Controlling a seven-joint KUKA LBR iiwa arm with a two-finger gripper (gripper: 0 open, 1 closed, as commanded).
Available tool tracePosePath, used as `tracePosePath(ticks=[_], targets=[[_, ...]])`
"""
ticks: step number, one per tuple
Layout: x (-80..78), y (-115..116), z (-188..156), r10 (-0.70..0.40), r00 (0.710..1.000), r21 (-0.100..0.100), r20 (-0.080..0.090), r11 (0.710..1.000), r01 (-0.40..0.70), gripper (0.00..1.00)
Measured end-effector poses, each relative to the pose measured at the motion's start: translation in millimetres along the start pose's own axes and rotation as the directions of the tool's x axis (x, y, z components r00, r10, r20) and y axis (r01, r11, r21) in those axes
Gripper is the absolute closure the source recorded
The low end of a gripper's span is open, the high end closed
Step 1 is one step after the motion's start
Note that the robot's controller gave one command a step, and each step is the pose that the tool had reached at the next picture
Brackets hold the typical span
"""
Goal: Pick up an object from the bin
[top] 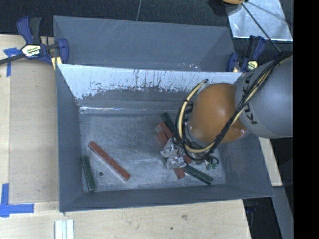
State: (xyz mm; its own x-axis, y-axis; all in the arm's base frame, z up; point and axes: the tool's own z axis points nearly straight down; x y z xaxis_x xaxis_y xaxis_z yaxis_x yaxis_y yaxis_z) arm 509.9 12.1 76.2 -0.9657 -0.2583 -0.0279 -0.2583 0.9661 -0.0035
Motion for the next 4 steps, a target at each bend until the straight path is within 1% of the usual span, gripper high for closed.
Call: tracePosePath(ticks=[1,2,3,4], targets=[[1.6,-7.1,-40.5,0.007,0.999,-0.005,-0.031,1.0,-0.007,1.0],[-0.2,-13.4,-75.6,0.049,0.999,-0.001,-0.021,0.999,-0.049,1.0],[9.0,-14.8,-117.4,0.026,0.999,-0.004,-0.032,1.0,-0.026,1.0],[11.1,-10.0,-61.6,-0.006,1.0,-0.005,-0.031,1.0,0.006,0.0]])
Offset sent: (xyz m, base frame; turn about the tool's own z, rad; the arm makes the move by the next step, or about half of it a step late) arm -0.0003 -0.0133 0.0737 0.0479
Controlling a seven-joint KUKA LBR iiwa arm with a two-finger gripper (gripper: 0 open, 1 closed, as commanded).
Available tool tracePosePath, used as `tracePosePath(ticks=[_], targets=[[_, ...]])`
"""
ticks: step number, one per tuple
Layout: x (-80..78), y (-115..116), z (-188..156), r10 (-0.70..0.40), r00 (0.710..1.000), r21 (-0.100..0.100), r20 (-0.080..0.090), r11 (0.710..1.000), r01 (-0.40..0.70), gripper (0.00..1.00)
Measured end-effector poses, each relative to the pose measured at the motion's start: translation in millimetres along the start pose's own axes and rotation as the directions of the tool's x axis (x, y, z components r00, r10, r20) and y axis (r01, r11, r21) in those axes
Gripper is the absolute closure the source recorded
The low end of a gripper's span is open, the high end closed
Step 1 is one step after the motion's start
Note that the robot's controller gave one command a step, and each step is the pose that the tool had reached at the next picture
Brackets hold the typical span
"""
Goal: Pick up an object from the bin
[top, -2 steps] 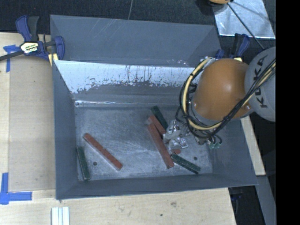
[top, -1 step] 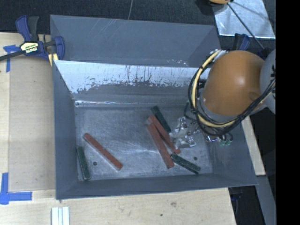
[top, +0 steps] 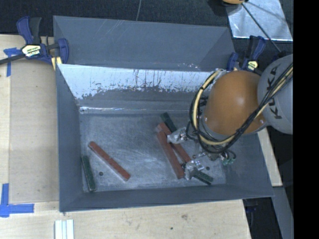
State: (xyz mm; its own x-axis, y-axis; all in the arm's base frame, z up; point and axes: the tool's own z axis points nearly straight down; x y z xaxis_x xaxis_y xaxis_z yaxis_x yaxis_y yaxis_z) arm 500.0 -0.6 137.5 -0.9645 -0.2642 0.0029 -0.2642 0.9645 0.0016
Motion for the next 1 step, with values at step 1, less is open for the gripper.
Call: tracePosePath(ticks=[1], targets=[[-0.7,-0.3,-2.9,0.001,1.0,0.001,0.005,1.0,-0.001,0.0]])
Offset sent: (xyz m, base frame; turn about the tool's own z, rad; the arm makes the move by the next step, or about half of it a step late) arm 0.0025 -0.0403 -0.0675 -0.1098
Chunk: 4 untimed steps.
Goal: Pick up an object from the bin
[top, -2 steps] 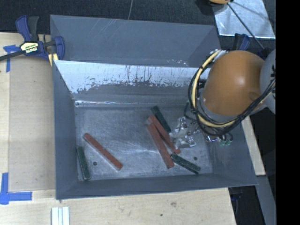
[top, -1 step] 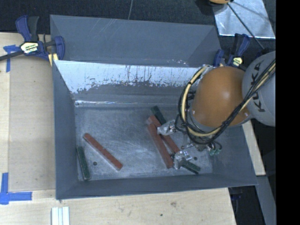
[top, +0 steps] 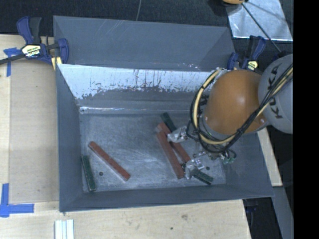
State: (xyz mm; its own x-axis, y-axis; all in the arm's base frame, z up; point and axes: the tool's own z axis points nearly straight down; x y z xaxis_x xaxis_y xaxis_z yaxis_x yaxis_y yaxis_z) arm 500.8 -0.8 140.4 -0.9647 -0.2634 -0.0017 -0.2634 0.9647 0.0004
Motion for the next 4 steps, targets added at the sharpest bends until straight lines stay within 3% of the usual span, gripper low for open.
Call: tracePosePath(ticks=[1,2,3,4], targets=[[2.7,-22.4,38.3,-0.068,0.998,0.003,0.006,0.998,0.068,0.0],[-25.8,-40.5,56.6,0.144,0.988,-0.003,0.053,0.99,-0.144,1.0],[-25.6,-40.6,56.7,0.144,0.988,-0.003,0.053,0.99,-0.144,1.0],[-23.8,-38.7,-72.4,0.136,0.991,0.001,0.003,0.991,-0.136,1.0]])
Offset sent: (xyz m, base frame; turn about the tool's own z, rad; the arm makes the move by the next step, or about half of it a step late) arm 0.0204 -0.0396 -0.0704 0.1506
